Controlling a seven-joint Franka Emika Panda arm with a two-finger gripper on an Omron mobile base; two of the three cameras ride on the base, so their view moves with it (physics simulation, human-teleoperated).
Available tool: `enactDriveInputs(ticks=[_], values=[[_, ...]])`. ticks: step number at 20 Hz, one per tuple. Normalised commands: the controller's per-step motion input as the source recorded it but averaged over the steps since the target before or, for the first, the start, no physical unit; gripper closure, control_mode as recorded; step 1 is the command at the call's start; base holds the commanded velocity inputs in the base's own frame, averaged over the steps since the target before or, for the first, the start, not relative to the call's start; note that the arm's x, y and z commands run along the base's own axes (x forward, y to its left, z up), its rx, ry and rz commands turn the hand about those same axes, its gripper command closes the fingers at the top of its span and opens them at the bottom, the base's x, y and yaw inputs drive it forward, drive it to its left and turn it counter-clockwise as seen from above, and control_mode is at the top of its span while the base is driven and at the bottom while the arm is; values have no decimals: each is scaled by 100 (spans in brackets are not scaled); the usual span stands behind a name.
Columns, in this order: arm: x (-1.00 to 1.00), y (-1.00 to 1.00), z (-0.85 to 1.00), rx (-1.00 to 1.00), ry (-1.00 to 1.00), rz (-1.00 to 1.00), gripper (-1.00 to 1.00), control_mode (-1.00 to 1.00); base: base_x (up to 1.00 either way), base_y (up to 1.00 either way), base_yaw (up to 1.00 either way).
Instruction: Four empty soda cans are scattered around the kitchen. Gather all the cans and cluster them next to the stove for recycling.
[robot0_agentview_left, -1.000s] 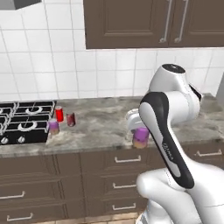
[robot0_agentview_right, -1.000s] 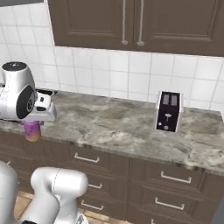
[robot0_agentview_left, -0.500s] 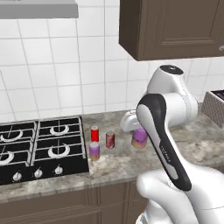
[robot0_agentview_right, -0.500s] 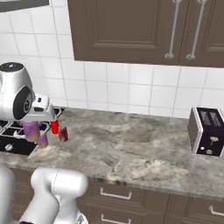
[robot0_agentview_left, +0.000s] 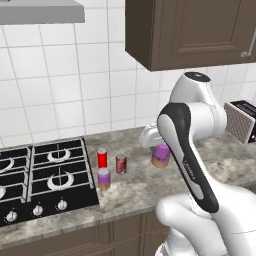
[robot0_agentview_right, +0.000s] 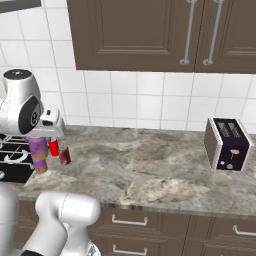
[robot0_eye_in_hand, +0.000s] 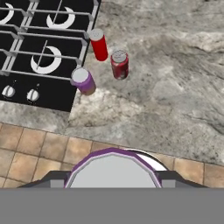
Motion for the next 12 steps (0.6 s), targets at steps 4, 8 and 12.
enactDriveInputs(ticks=[4, 8, 12], values=[[0, 0, 0, 0, 0, 0, 100, 100, 0, 0, 0], [0, 0, 0, 0, 0, 0, 100, 100, 0, 0, 0], [4, 0, -2, 0, 0, 0, 100, -100, 0, 0, 0]])
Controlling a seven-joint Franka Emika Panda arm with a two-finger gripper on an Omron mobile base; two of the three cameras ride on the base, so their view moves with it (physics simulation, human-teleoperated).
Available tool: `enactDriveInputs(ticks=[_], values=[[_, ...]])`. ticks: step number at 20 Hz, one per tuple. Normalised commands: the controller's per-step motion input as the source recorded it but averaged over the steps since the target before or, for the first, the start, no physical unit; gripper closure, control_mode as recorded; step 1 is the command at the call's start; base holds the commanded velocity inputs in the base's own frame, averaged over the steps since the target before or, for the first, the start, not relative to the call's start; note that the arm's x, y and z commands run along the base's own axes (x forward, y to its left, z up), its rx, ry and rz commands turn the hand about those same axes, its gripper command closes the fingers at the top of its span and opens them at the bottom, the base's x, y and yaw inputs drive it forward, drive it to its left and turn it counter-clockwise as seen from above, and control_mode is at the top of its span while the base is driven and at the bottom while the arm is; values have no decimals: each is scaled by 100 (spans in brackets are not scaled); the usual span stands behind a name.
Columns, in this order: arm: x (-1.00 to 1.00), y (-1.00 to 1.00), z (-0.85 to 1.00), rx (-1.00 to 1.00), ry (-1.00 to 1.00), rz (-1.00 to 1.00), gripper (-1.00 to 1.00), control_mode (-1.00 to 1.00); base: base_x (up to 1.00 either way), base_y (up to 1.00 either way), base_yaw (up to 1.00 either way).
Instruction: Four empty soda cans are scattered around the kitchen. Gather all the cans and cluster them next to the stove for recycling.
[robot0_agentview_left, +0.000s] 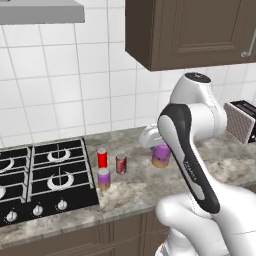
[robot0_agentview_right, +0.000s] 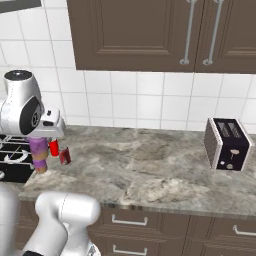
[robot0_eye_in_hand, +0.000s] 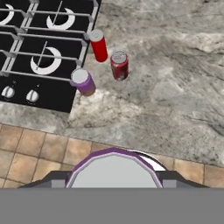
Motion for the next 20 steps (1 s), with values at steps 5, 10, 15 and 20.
enactDriveInputs(ticks=[5, 10, 15, 20], values=[[54, 67, -27, -8, -6, -12, 100, -100, 0, 0, 0], [43, 15, -4, 0, 0, -7, 100, -100, 0, 0, 0], [55, -4, -28, 0, -2, 0, 100, -100, 0, 0, 0], [24, -20, -71, 0, 3, 1, 100, -100, 0, 0, 0]])
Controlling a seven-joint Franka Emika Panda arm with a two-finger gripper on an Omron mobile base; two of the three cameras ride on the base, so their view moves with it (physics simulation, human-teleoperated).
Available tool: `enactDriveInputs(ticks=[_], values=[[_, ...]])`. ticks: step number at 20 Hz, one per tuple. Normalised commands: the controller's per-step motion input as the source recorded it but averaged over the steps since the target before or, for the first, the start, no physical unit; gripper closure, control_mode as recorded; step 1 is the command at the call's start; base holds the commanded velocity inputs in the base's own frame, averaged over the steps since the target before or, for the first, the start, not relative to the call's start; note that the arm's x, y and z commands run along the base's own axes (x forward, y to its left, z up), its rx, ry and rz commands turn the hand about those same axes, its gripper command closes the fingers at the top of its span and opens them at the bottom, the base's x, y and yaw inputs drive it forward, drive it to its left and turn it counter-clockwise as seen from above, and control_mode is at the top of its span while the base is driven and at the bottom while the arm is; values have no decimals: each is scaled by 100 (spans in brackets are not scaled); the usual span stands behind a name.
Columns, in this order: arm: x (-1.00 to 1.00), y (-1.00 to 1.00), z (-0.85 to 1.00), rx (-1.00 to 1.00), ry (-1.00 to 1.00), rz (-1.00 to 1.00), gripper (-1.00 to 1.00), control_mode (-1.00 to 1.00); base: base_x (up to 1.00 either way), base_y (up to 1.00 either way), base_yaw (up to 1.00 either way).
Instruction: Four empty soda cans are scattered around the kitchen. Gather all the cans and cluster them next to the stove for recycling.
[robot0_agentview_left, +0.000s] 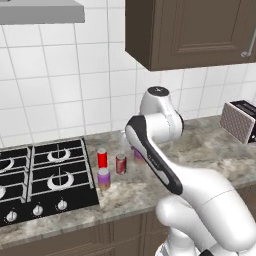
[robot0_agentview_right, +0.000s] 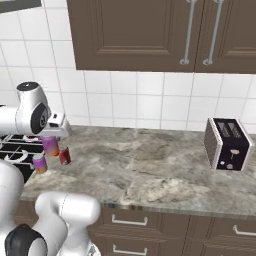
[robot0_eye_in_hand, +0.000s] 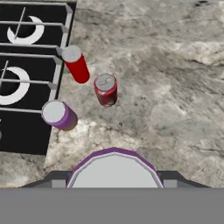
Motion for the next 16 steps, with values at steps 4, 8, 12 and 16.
enactDriveInputs(ticks=[4, 8, 12, 16], values=[[-6, 0, -56, 0, 13, 0, 100, -100, 0, 0, 0], [0, 3, -42, 0, 12, 0, 100, -100, 0, 0, 0], [1, 0, -67, 0, 2, 0, 100, -100, 0, 0, 0], [4, 14, -52, 0, 0, 0, 100, -100, 0, 0, 0]])
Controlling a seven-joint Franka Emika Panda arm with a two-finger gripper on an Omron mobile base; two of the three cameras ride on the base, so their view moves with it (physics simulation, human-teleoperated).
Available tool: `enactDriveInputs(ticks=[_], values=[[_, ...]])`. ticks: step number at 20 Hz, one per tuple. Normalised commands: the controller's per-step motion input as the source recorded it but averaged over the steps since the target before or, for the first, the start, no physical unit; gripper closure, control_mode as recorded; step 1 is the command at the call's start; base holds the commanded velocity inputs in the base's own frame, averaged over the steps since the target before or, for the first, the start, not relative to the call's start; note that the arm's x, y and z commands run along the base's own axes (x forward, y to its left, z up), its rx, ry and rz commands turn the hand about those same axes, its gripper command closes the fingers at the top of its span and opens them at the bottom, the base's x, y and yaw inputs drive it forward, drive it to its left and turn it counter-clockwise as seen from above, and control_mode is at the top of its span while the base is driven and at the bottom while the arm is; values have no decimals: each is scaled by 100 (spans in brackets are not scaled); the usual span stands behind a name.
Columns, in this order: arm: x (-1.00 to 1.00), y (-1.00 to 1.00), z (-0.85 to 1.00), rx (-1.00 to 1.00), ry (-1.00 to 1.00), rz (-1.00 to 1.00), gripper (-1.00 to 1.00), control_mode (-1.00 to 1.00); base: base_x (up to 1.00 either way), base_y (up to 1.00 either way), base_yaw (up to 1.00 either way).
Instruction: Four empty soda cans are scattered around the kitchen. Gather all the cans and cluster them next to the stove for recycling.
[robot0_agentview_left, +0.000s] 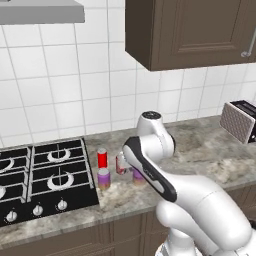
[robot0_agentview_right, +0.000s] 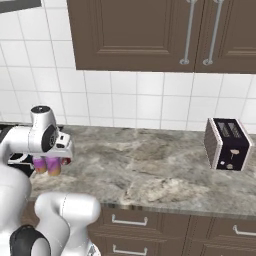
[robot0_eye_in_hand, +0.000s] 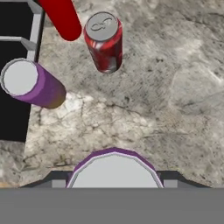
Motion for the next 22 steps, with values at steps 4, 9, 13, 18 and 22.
enactDriveInputs(ticks=[4, 9, 13, 18, 22], values=[[12, 23, -37, 0, 0, 0, 100, -100, 0, 0, 0], [23, 6, -19, 0, 0, 0, 100, -100, 0, 0, 0], [40, 0, -16, 0, 0, 0, 100, -100, 0, 0, 0], [9, 14, -7, 0, 0, 0, 100, -100, 0, 0, 0], [0, 2, 0, 0, 3, 0, 100, -100, 0, 0, 0]])
